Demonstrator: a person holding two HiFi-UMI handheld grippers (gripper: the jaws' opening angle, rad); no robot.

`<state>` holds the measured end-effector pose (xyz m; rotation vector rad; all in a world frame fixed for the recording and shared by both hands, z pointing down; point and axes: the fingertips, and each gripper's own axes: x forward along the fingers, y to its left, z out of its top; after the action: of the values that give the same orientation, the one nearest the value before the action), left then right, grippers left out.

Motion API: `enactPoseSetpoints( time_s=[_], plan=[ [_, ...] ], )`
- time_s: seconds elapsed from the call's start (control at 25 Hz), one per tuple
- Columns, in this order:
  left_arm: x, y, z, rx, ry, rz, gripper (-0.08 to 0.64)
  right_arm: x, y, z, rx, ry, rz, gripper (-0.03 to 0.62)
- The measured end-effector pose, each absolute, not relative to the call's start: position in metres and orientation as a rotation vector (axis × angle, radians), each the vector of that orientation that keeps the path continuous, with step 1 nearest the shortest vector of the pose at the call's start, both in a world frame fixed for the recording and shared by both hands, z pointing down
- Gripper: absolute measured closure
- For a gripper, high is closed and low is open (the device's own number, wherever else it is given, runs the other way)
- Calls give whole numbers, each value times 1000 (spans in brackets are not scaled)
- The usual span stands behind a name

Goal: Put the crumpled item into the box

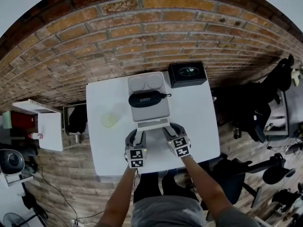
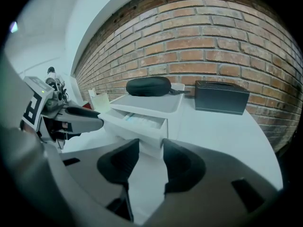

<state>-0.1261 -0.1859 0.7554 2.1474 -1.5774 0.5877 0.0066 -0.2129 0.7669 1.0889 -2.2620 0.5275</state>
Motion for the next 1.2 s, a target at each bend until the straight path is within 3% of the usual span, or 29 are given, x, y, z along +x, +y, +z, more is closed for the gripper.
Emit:
enactPoseSetpoints(
  time_s=[1.2],
  plan=[
    [-131, -210, 763, 2068, -1579, 610, 411, 4, -234, 772, 1142, -2195, 572, 410]
  ],
)
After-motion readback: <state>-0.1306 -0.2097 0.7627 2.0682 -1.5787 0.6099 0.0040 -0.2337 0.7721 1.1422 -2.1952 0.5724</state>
